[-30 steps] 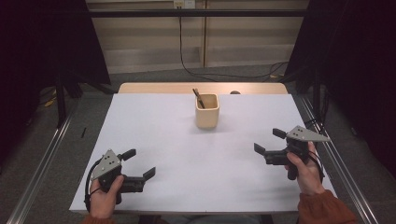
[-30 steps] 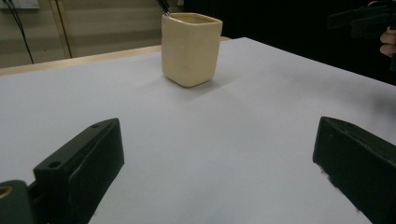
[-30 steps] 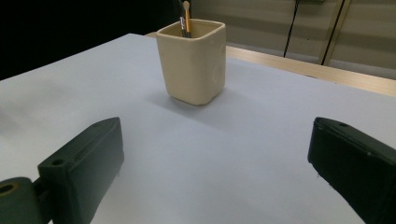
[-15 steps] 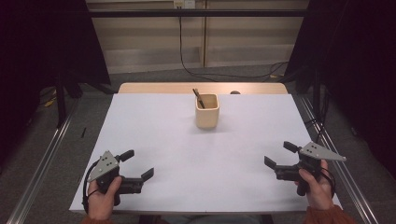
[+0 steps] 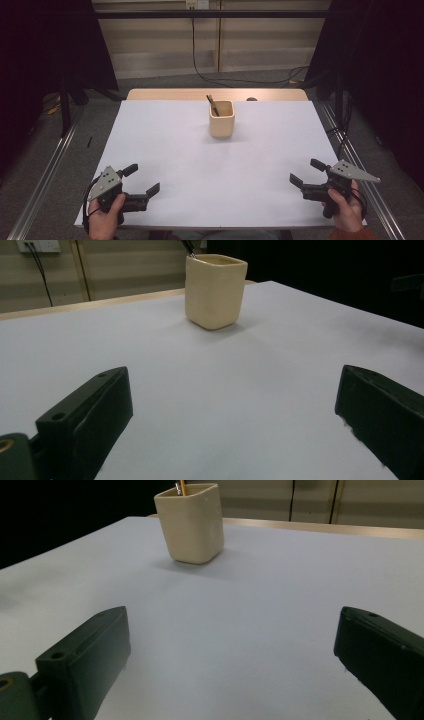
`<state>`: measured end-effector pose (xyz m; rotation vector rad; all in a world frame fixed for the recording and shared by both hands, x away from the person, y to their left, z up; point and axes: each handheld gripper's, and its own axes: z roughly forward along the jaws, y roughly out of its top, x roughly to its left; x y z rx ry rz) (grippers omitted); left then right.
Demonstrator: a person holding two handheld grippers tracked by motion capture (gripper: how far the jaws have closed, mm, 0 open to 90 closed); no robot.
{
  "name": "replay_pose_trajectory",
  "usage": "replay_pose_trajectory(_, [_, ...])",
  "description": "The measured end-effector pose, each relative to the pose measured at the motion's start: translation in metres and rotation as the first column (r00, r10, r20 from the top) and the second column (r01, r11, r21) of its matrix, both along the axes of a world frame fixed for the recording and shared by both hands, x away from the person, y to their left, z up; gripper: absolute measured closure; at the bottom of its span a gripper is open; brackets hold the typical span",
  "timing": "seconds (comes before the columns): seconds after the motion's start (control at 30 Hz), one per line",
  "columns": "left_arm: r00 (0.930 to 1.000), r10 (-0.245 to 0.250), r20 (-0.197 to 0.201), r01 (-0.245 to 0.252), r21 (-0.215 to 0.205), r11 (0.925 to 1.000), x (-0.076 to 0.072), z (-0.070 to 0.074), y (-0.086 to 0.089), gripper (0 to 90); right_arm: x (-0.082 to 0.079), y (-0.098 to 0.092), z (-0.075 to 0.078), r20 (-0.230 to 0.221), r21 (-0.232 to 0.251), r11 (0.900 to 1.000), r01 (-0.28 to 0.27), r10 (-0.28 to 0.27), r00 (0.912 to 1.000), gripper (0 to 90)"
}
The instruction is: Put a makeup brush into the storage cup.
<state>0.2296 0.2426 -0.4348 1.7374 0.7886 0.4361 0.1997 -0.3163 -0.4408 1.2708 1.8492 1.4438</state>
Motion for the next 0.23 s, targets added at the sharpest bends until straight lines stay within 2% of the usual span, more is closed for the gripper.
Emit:
replay_pose_trajectory(0.07, [1.0,0.003,-0.002,-0.003,-0.001,1.0,0.0011,-0.0002,0.0012,1.8,-0.0014,0.0006,0.0005,0.008,-0.015,1.0,0.001,-0.001,1.0,0.7])
replay_pose_trajectory(0.23, [0.9999,0.011,-0.004,-0.011,-0.006,0.9999,0.0025,-0.0001,0.0017,1.8,-0.0011,-0.0015,0.0006,0.011,-0.006,1.0,0.009,-0.008,0.9999,0.7])
